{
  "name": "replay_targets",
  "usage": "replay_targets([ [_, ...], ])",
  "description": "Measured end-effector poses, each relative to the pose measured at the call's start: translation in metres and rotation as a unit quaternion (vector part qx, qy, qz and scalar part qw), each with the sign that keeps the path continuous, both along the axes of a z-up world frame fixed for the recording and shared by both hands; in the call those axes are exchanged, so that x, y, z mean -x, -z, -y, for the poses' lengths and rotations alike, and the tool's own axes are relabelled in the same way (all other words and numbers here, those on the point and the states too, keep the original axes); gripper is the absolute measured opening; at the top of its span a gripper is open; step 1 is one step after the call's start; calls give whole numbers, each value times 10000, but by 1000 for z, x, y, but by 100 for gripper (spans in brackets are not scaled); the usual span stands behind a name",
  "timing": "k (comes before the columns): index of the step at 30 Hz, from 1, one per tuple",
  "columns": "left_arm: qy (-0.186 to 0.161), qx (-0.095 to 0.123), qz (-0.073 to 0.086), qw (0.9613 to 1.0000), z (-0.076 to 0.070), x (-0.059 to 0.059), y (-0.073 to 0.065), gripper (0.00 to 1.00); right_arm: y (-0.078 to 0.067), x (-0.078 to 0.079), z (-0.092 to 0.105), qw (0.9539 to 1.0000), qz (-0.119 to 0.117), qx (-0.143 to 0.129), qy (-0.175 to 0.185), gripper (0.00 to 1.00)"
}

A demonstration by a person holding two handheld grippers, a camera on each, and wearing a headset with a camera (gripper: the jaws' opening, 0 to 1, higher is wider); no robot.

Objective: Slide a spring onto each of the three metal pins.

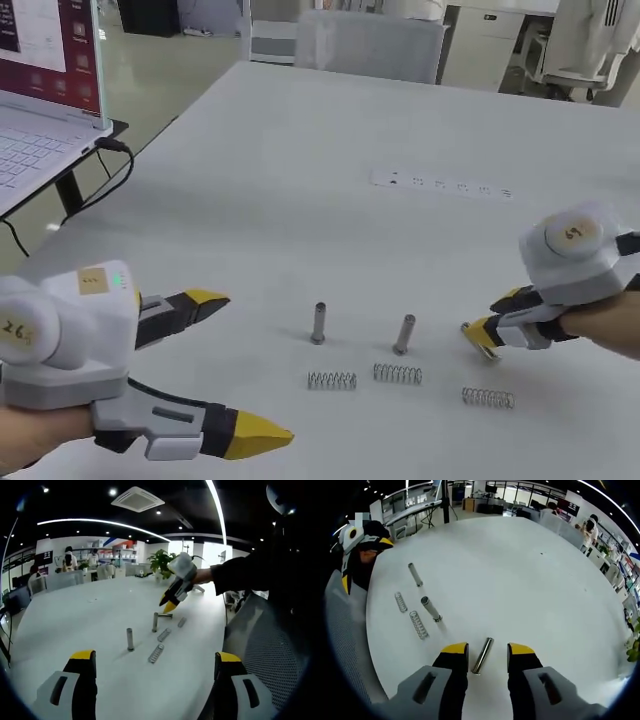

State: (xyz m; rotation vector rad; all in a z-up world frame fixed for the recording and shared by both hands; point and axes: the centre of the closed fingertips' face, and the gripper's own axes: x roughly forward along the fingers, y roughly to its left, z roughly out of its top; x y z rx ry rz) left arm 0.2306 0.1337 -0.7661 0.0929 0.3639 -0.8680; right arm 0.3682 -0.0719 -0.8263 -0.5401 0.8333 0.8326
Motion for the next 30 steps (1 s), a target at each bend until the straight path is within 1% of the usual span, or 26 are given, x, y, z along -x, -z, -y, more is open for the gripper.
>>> replay_targets([
  [3,3,-2,-6,10000,0,0,0,96,2,-4,-1,10000,-30,77,40,25],
  [5,8,0,-10,10000,0,0,0,96,5,-6,-2,9999,-91,111,67,23],
  [7,11,-1,-14,10000,0,0,1,96,9,-5,-2,9996,-179,195,112,22],
  [11,19,1,-24,10000,0,0,1,96,12,-7,-4,9992,-250,248,169,20],
  [17,11,-4,-26,10000,0,-1,1,96,18,-10,0,9979,-369,383,360,16],
  [21,13,-10,-27,10000,0,-2,0,95,18,-9,-2,9975,-434,361,428,14],
  [30,19,10,-44,10000,0,-2,2,95,23,-6,-2,9948,-639,486,624,10],
])
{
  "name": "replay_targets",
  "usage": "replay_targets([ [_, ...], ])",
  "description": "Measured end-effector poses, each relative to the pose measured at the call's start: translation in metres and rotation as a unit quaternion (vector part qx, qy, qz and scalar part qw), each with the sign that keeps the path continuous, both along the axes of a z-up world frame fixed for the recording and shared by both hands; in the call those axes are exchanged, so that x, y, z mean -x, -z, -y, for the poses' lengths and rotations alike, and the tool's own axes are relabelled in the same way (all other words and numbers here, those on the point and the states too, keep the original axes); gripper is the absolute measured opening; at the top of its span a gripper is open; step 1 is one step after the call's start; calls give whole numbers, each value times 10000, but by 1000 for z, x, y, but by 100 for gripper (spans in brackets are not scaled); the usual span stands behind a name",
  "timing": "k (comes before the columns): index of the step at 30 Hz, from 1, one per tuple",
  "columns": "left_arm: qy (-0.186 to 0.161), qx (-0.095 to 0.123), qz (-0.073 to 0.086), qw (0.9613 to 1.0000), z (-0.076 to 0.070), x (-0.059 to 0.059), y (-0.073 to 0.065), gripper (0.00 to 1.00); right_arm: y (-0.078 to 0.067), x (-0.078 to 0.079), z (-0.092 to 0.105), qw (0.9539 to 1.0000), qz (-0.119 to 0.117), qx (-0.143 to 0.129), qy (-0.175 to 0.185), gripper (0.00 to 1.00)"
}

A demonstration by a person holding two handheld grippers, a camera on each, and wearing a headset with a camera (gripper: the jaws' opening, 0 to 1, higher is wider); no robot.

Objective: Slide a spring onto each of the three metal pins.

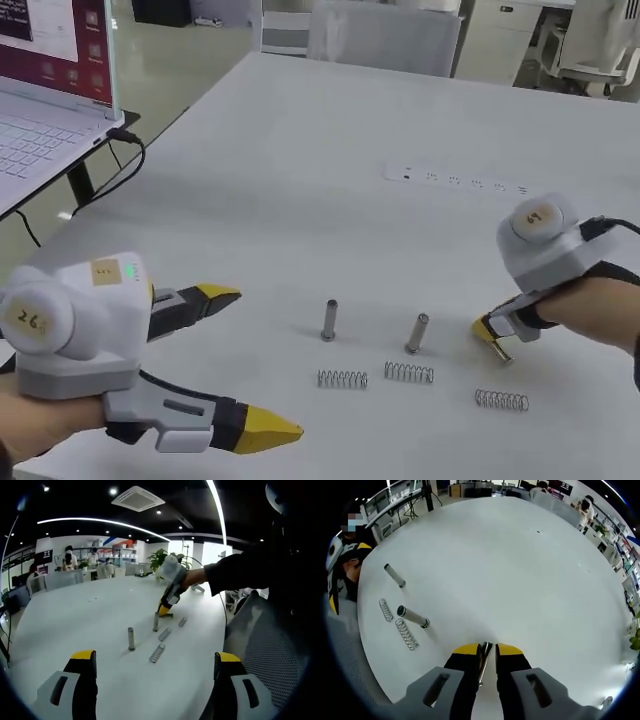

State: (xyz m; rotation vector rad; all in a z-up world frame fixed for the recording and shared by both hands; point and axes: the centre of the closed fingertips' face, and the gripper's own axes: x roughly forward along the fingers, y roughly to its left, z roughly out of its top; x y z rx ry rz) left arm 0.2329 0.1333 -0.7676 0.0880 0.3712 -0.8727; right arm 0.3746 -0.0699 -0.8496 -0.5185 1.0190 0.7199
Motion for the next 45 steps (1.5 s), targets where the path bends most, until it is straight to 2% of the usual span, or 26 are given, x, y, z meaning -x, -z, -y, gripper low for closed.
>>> replay_targets([
  [13,-13,18,-22,10000,-1,1,1,94,2,3,-1,9998,-141,53,159,7],
  [21,10,33,-13,10000,1,0,1,93,3,4,-1,9994,-95,292,182,6],
  [25,15,44,-18,10000,1,0,1,93,7,-7,3,9992,-70,323,233,6],
  [34,20,46,-2,10000,0,-2,0,93,10,-16,5,9993,-87,220,284,6],
  [37,11,47,-7,10000,0,-2,0,93,8,-18,5,9994,-36,207,267,6],
  [38,13,45,-9,10000,-1,-1,0,93,5,-14,3,9995,-23,185,271,6],
  [45,32,33,-3,10000,1,-1,0,92,-8,-7,4,9995,69,117,272,6],
])
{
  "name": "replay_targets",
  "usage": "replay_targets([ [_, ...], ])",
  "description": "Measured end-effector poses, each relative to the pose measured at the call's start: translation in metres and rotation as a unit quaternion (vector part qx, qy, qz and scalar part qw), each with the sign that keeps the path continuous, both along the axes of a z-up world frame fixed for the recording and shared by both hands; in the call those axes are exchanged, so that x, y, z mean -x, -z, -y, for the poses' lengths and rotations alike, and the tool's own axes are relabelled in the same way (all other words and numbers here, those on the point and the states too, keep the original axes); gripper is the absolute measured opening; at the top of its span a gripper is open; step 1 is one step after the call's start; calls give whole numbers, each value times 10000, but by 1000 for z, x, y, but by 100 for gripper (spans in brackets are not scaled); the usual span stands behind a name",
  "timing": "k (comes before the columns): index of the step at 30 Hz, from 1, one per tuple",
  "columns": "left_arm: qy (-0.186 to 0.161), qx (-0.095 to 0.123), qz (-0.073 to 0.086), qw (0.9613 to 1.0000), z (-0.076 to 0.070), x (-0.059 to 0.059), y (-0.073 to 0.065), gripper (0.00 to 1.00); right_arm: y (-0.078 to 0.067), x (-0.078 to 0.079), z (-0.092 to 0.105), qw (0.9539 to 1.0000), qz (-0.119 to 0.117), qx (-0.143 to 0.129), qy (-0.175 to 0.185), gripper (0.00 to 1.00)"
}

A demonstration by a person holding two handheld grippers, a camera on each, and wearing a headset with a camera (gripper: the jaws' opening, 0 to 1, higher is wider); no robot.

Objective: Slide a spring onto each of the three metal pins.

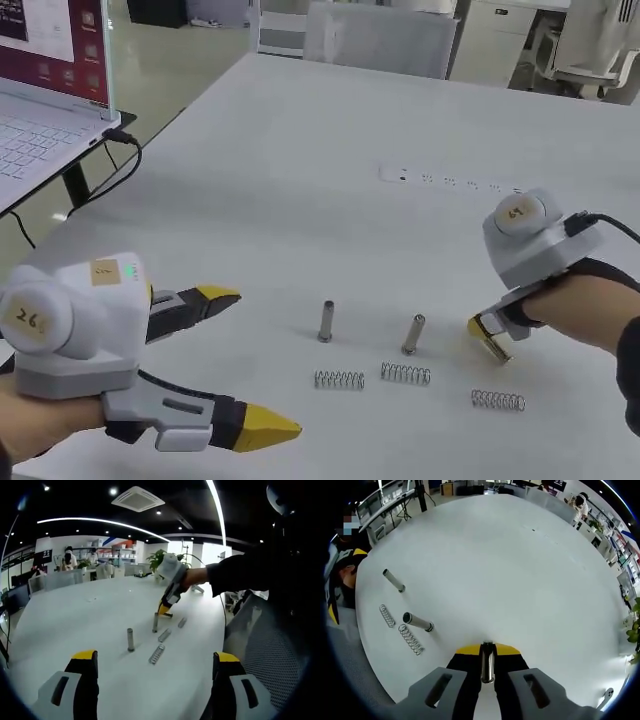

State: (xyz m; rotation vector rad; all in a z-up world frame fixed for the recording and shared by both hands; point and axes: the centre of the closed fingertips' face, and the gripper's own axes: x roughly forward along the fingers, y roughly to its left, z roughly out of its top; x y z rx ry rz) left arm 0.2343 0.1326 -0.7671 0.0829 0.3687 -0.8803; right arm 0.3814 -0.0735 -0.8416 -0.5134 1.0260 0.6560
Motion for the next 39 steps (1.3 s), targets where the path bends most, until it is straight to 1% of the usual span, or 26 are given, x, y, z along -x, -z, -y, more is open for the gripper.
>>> replay_targets([
  [6,40,-1,19,10000,3,0,-2,92,-7,3,3,9999,89,-49,13,6],
  [11,69,-7,34,10000,4,1,-3,92,-15,16,3,9998,163,-87,50,6],
  [18,100,-16,49,9999,7,2,-5,92,-23,26,5,9996,223,-149,118,6],
  [28,122,-26,70,9999,8,1,-6,92,-29,33,11,9988,287,-303,248,6],
  [39,171,-38,91,9998,13,3,-9,92,-32,38,20,9973,381,-481,395,6],
])
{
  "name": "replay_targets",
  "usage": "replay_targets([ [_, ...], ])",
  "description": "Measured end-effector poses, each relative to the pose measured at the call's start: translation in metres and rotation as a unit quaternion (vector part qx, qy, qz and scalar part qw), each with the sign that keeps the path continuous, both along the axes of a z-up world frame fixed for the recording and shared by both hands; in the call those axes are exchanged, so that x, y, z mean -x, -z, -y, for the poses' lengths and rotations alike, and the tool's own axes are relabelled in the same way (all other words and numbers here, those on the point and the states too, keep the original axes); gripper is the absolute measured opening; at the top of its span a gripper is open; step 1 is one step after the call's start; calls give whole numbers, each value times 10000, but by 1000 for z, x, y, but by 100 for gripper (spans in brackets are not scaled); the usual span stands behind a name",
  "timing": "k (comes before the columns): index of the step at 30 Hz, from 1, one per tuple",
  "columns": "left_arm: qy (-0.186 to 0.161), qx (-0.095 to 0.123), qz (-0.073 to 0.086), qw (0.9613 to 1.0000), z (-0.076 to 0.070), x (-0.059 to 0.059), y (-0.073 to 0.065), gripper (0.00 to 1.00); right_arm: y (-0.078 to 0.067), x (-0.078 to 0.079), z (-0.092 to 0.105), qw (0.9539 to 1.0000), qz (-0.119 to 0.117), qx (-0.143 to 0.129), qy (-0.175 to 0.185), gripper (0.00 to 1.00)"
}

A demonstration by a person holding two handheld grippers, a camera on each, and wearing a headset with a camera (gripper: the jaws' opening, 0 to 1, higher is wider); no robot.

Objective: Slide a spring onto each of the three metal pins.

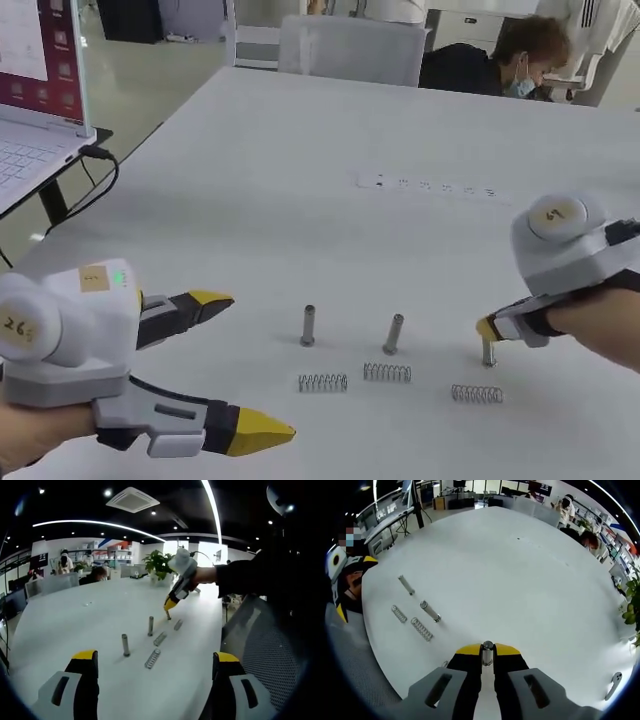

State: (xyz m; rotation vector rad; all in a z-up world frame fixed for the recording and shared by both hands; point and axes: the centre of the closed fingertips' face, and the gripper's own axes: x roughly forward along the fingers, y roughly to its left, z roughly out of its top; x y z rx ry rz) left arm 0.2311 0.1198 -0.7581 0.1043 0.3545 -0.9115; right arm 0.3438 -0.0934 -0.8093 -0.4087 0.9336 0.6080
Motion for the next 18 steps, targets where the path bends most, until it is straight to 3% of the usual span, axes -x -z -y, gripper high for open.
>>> replay_targets([
  [13,29,-12,11,10000,2,1,-1,92,-1,4,9,9998,92,-174,55,6],
  [18,33,-14,9,10000,3,2,-1,91,-1,3,13,9999,114,-118,32,6],
])
